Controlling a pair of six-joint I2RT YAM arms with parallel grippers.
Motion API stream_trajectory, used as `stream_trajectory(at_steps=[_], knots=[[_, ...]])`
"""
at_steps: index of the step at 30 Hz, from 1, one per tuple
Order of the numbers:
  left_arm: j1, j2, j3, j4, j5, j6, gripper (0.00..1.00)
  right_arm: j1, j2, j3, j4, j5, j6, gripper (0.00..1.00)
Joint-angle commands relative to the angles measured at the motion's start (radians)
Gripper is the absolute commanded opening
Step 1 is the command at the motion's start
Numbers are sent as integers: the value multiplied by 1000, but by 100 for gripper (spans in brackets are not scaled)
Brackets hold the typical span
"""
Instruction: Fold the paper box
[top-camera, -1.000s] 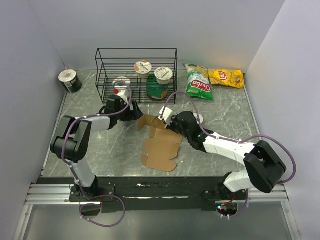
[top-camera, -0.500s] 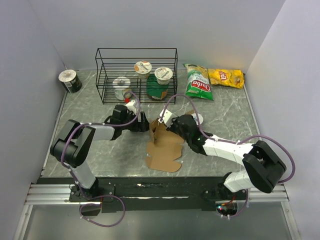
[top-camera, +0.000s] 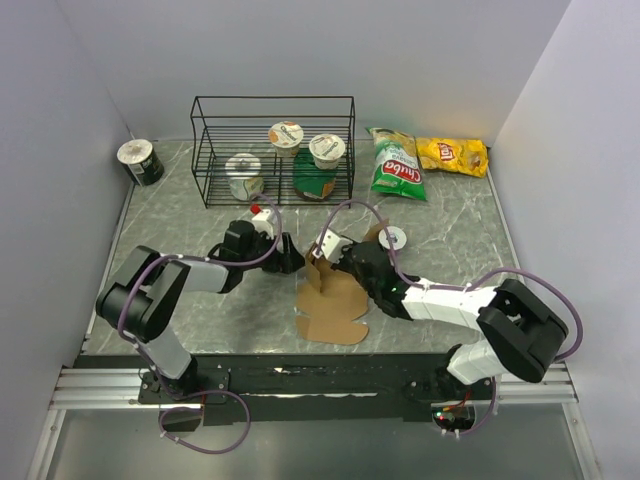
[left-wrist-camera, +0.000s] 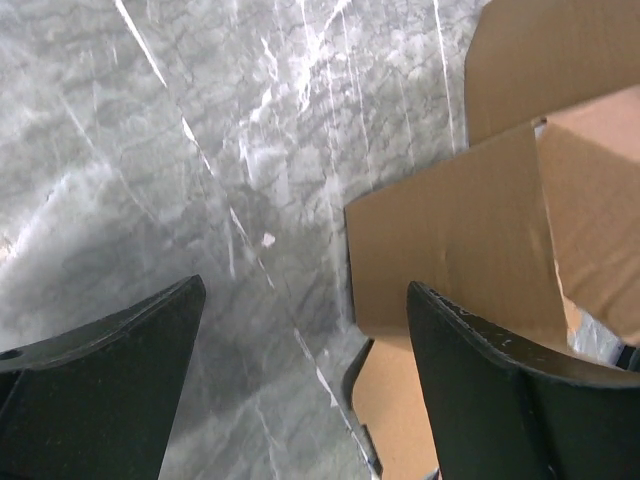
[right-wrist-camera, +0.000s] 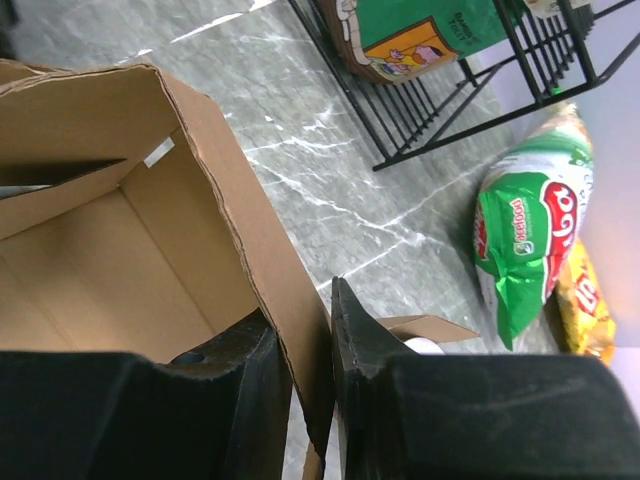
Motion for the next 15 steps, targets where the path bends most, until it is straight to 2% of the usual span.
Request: stream_trajectory(at_steps=[1, 15], knots=[[-9, -53, -34, 106, 5, -10, 88, 16, 33, -19, 102, 102, -48, 27], [-78, -113, -158, 321, 16, 7, 91, 63, 108, -58, 266, 235, -162, 28]])
